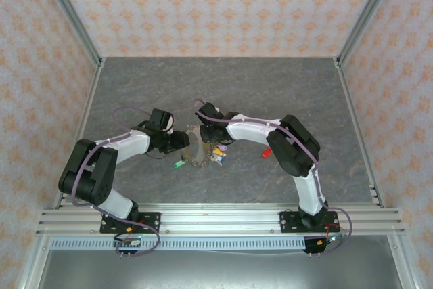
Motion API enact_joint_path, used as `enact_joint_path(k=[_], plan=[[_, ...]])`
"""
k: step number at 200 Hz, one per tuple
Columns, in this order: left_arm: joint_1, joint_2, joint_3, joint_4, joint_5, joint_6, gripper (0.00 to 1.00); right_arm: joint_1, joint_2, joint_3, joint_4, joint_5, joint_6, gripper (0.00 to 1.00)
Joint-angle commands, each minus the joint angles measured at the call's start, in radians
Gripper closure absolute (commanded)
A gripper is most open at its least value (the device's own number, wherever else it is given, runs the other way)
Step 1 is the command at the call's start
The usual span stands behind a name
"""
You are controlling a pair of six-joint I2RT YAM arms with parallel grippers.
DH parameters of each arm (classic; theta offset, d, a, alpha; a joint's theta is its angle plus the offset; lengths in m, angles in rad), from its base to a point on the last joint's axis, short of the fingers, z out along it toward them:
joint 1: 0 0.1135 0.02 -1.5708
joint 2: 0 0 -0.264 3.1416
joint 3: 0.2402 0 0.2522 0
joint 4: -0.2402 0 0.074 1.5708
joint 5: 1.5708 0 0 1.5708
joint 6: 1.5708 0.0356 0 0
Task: Put the keys on the keyring
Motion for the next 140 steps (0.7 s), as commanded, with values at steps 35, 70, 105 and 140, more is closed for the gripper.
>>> enact_joint_path(k=[35,70,105,140], plan=[[-0.004,0.004,0.002,0.009,0.006,0.005,0.51,-0.049,-0.072,-0.146,0.123,-0.169,0.073,0.77],[-0.004,0.0,0.01,-0.009,-0.023,0.009,0.49,-0.073,-0.191,-0.231,0.186,-0.237,0.051,0.65],[-0.004,-0.013,0.009,-0.004,-0.051,-0.009,0.49,-0.096,-0.17,-0.106,0.022,-0.155,-0.065,0.52],[-0.004,-0.044,0.001,-0.012,-0.064,-0.018,0.49,-0.114,-0.028,0.062,-0.093,-0.177,-0.171,0.48]])
